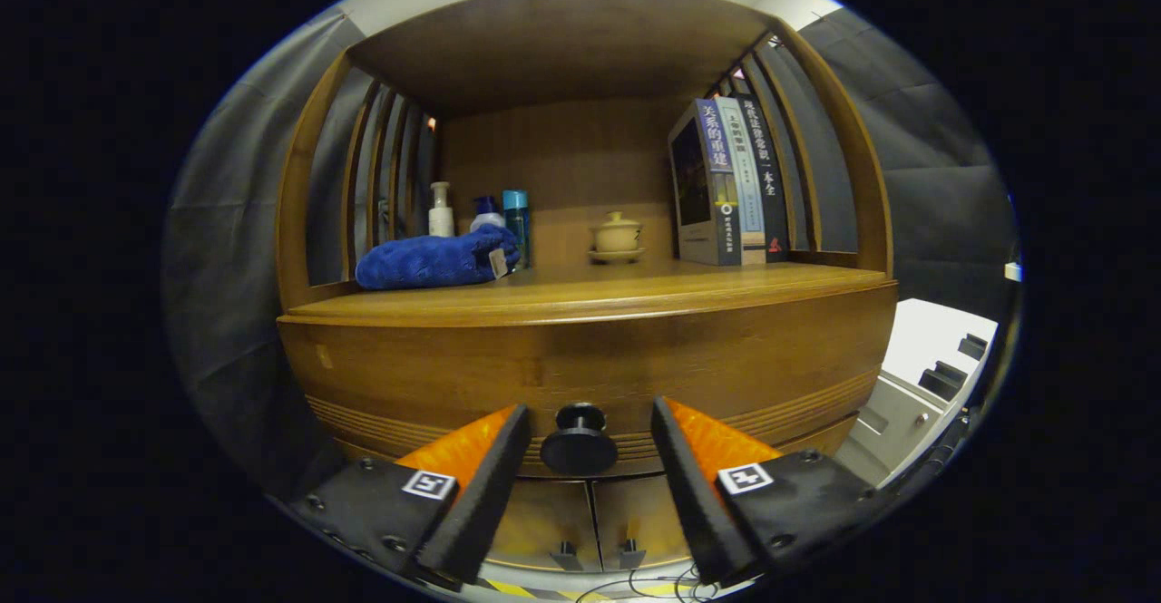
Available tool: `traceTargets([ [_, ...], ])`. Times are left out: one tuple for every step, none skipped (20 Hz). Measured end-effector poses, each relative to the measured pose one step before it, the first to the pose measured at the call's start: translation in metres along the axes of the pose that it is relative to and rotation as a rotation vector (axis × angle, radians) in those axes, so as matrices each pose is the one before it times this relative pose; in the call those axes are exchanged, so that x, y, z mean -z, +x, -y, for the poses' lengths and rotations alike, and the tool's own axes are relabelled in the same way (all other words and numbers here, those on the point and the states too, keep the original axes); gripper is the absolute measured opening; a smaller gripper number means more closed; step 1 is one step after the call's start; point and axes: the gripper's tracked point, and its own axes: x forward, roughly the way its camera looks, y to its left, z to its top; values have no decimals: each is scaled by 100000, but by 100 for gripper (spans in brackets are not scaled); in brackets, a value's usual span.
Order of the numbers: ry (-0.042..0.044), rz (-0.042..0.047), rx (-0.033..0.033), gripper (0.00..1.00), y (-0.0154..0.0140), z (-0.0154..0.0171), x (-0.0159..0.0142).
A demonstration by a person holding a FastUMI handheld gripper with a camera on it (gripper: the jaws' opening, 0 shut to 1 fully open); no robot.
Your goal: Pull open the drawer, take out the items inside it, and place them on the countertop above the cabinet.
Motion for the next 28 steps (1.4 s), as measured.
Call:
traceTargets([
  [-255, -998, -220, 63, 266, -80, 257],
  [-560, 196, 494, 59, 142, 2, 112],
  [396, 622, 262, 55, 43, 89, -27],
  [-450, -1468, -811, 52, -223, -62, 351],
  [86, 286, -600, 50, -76, -63, -252],
  [364, -508, -665, 47, -115, -42, 168],
  [297, -131, -624, 45, -162, -61, 38],
  [1104, 430, 621, 45, 19, 36, -102],
  [958, -434, 212, 43, -157, -78, 204],
  [624, 222, 152, 41, -228, -163, -61],
  [-254, 338, -161, 39, -436, 21, 34],
  [-892, 439, 420, 39, -410, 185, 111],
  [-443, -106, 206, 39, -607, 56, 163],
  [-13, 19, -75, 39, -477, -80, 52],
  [89, 99, -229, 39, -442, -277, 2],
  [55, 154, 103, 39, -650, -26, 111],
  [-377, 43, 411, 39, -941, 274, 191],
  [-472, 282, 592, 39, -867, 100, 89],
  [69, 208, 469, 39, -575, -191, 48],
  [431, 53, 136, 39, -761, -111, 121],
  [477, 204, 101, 39, -671, 98, 53],
  [297, -156, 317, 38, -737, 135, 121],
  [-65, -127, 301, 39, -783, -49, 130],
  [196, 148, 487, 38, -622, -51, 96],
  [-259, 179, 272, 38, -736, -40, 64],
  [-206, -359, 289, 39, -785, 39, 266],
  [-100, -20, 223, 38, -669, 171, 295],
  [296, -1602, 154, 39, -761, 5, 624],
])
